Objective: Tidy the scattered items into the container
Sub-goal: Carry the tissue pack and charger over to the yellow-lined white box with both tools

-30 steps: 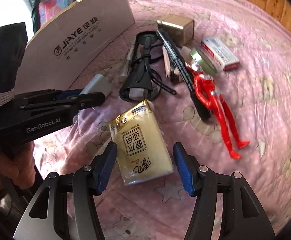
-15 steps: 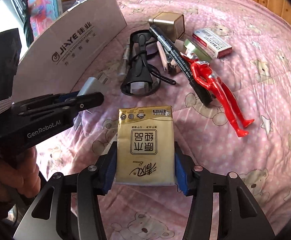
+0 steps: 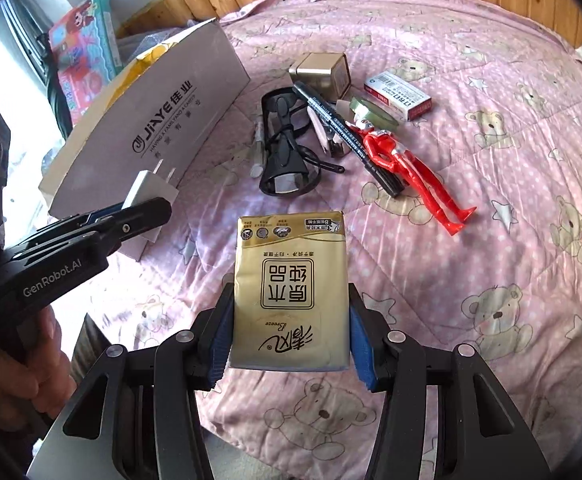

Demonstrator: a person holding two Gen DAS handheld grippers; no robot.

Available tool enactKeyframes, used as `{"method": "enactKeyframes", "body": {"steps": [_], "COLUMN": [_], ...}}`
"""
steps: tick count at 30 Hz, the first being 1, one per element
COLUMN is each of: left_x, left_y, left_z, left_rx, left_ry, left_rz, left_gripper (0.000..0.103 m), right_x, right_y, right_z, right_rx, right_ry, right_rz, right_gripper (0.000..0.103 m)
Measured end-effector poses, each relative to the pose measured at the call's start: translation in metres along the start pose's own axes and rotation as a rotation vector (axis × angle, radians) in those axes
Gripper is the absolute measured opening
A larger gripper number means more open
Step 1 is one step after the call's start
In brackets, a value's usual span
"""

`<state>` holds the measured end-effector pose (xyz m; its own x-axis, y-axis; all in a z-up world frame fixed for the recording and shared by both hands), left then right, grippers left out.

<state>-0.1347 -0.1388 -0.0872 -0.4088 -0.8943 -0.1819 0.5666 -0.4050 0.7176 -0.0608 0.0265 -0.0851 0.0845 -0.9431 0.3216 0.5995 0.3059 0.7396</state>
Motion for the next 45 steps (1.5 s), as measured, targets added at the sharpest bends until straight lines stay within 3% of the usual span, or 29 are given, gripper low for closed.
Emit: {"method": "enactKeyframes", "body": {"steps": [25,45], "left_x": [0.009,0.049], "left_y": [0.099,0.124], "left_z": [0.029,0.049], "left_rx": [-0.174,-0.243], "left_ry": [0.059,0.121], "left_rz": [-0.067,-0.071], "left_gripper": [0.022,0.022], "right_x": [0.061,0.109], "right_y": [0.032,0.031], "right_z": [0.022,0.05], "right_rx": [-0.11,-0.139], "right_ry": [0.043,0.126], "right_rz": [-0.007,-0.014], "right_gripper": [0.053,0.053]}}
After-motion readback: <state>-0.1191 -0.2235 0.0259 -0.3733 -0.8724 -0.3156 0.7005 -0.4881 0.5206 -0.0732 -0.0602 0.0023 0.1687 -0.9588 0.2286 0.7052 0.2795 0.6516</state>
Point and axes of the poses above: each gripper's, at about its wrist camera, not at the fingertips, and y roughly against the way its jaws point, x to its left, z to its top, the point moved 5 cm from there along -y, roughly the way its jaws point, and after that the axes turned 12 degrees about -x, right-handed, at the moved point
